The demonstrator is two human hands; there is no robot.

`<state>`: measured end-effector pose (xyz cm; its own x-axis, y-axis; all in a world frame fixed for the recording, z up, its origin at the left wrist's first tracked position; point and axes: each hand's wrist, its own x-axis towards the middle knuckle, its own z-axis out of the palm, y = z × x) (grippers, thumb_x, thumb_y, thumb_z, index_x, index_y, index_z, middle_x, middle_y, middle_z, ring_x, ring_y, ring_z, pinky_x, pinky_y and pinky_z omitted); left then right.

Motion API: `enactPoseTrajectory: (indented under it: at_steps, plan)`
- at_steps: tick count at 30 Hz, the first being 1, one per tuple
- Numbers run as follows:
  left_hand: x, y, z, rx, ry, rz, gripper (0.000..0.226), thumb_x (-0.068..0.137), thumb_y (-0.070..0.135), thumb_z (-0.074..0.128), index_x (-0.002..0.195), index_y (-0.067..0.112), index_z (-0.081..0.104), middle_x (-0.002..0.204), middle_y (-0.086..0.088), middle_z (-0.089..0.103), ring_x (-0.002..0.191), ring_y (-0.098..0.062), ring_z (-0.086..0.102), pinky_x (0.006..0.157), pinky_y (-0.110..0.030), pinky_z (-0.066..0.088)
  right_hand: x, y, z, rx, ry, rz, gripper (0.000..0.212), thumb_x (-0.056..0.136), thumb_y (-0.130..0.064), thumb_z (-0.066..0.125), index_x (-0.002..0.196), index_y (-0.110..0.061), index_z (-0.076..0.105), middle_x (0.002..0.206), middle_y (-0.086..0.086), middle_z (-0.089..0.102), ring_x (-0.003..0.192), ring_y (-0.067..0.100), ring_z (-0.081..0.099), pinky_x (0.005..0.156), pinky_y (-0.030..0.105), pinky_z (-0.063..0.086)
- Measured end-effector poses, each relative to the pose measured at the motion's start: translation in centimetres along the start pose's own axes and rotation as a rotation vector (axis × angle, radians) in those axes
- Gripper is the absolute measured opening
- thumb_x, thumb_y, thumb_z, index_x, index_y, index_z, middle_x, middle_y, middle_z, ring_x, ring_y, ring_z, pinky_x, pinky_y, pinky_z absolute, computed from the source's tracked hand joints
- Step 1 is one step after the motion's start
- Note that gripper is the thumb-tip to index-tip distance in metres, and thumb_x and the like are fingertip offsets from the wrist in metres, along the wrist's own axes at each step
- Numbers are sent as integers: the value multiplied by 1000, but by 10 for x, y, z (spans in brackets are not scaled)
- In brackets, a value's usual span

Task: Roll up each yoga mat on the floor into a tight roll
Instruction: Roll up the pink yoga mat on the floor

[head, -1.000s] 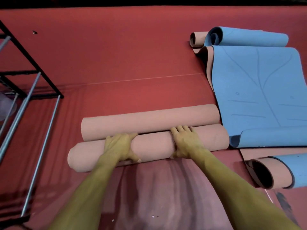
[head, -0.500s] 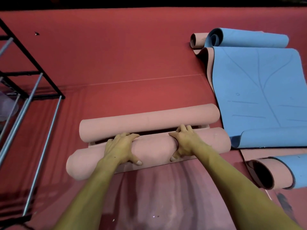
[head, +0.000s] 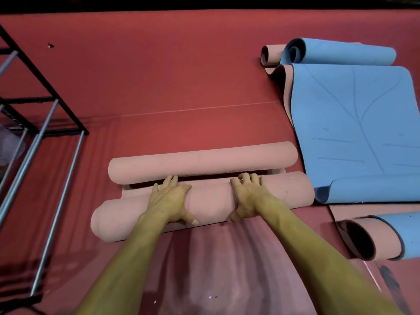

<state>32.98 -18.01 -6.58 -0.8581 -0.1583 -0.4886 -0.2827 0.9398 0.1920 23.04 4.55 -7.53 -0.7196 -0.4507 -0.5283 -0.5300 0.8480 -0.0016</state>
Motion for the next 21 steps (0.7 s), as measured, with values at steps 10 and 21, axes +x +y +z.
enactPoseTrajectory:
  at_steps: [10, 21]
  plan:
    - [0, -8, 12, -55, 144, 35, 116, 47, 84, 80, 150, 46, 44, 140, 13, 50, 137, -15, 44, 103, -43, 35, 0, 0, 15, -74, 204, -19, 111, 48, -78, 84, 132, -19, 41, 130, 2, 50, 121, 30, 48, 111, 57, 36]
    - [4, 2, 2, -14, 203, -10, 96, 64, 74, 81, 149, 45, 44, 146, 14, 51, 138, -15, 47, 102, -44, 34, 9, 11, 5, 56, 161, -2, 115, 59, -80, 78, 153, -31, 34, 143, 6, 41, 135, 34, 34, 122, 60, 18]
